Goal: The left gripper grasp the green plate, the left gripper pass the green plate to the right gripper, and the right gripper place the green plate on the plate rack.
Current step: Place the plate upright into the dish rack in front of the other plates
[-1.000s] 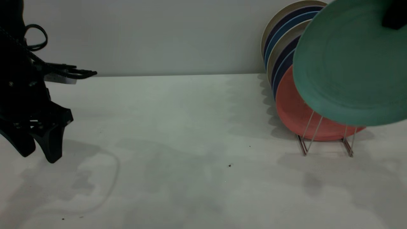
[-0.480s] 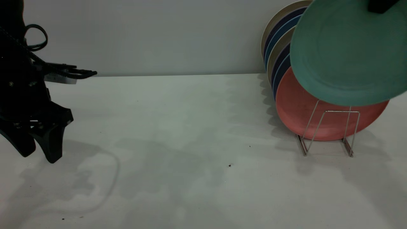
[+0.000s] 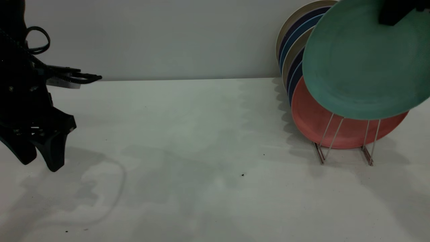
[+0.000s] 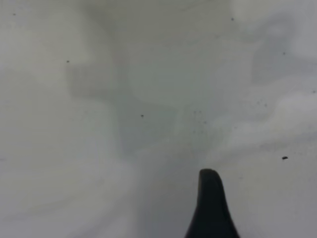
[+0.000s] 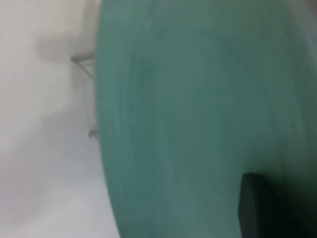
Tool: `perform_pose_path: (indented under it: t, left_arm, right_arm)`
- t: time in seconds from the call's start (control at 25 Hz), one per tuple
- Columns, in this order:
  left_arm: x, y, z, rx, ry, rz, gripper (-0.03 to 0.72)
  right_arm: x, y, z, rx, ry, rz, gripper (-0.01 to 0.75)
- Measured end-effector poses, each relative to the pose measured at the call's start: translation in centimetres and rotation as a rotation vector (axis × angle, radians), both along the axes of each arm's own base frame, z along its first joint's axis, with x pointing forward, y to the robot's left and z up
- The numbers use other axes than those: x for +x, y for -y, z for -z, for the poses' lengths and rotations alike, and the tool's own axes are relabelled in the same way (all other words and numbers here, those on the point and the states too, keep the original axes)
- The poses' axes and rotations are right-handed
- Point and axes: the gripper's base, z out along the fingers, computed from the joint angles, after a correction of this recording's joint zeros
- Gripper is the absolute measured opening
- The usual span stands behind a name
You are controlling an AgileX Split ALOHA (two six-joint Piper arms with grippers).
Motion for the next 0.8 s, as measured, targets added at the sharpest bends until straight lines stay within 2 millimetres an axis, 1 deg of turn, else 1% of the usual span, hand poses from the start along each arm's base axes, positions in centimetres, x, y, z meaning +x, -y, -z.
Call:
perform_pose_path:
  t: [0.8]
  left_arm:
    - [0.11, -0.03, -0.01, 0.003, 0.01, 0.001, 0.564]
  right_arm:
    - [0.04, 0.15, -0.45, -0.016, 0.026, -0.002, 0.117]
